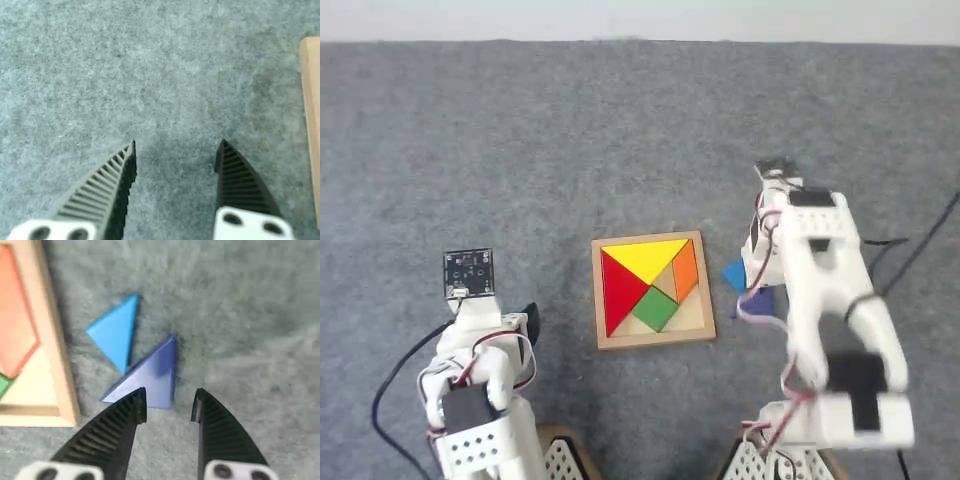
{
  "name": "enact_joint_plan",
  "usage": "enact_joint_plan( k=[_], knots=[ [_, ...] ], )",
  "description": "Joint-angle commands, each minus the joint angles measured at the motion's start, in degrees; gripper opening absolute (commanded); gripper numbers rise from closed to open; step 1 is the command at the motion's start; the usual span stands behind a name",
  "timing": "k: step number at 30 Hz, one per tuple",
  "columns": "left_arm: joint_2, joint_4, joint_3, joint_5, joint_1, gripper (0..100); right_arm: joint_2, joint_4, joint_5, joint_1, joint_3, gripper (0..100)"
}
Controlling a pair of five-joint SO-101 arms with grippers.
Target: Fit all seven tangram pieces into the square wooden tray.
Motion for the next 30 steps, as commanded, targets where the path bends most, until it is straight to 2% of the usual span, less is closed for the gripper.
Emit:
enact_joint_plan(
  k=[1, 5, 10, 12, 15, 21, 26, 30],
  knots=[
    [-0.88, 0.26, -0.48, 0.53, -0.26, 24, -17.71, -7.96, 0.18, -4.09, 15.03, 14.4],
    [-0.88, 0.26, -0.48, 0.53, -0.26, 24, -23.52, -12.35, -5.27, -7.78, 23.21, 17.7],
    [-0.88, 0.26, -0.48, 0.53, -0.26, 24, -19.74, -13.67, -20.13, -9.89, 23.03, 40.1],
    [-0.88, 0.26, -0.48, 0.53, -0.26, 24, -17.71, -15.25, -25.23, -9.8, 22.15, 41.9],
    [-0.88, 0.26, -0.48, 0.53, -0.26, 24, -14.11, -17.1, -27.69, -9.19, 20.04, 38.8],
    [-0.88, 0.26, -0.48, 0.53, -0.26, 24, -3.65, -17.1, -26.9, -9.27, 15.21, 24.0],
    [-0.88, 0.26, -0.48, 0.53, -0.26, 24, 3.65, -12.18, -25.23, -9.01, 9.67, 19.0],
    [-0.88, 0.26, -0.48, 0.53, -0.26, 24, 4.09, -10.68, -24.97, -8.84, 8.26, 14.9]
  ],
)
